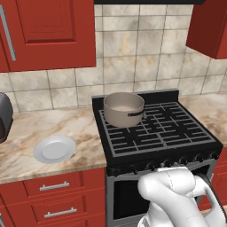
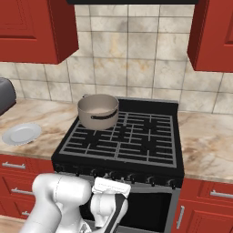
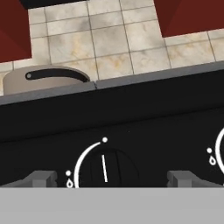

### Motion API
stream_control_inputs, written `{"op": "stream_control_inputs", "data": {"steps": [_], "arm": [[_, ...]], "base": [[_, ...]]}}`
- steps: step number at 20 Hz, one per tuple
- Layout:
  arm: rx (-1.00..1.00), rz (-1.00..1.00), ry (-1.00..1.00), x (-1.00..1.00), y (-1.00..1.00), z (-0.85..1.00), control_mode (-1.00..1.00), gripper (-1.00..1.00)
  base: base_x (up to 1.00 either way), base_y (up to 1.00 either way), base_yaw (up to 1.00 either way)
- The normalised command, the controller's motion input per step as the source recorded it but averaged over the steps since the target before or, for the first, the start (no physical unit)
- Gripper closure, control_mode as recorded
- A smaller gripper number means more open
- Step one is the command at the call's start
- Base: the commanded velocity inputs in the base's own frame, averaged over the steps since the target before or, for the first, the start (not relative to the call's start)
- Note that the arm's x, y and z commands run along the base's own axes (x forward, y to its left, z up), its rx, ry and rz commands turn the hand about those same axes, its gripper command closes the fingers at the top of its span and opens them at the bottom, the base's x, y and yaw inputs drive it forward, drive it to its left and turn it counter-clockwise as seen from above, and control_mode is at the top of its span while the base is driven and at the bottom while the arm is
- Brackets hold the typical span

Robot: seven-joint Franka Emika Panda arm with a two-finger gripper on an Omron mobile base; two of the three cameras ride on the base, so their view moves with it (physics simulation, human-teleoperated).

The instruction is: Retrieve the frozen meat and place it in the pot on a burner. Then turn the burner on.

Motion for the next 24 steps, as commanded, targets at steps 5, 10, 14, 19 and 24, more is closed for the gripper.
{"op": "stream_control_inputs", "data": {"steps": [5, 10, 14, 19, 24], "arm": [[0.0, 0.0, 0.0, 0.01, 0.0, 0.0, -1.0, 1.0], [0.0, 0.0, 0.0, 0.0, 0.0, 0.0, -1.0, 1.0], [0.0, 0.0, 0.0, 0.0, 0.0, 0.0, -1.0, 1.0], [-0.08, 0.1, 0.0, 0.04, 0.02, 0.0, -1.0, 1.0], [-0.31, 0.25, 0.0, 0.0, 0.0, -0.04, -1.0, 1.0]], "base": [[0.0, 0.0, 0.0], [0.0, 0.0, 0.0], [0.0, 0.0, 0.0], [0.0, 0.0, 0.0], [0.0, 0.0, 0.0]]}}
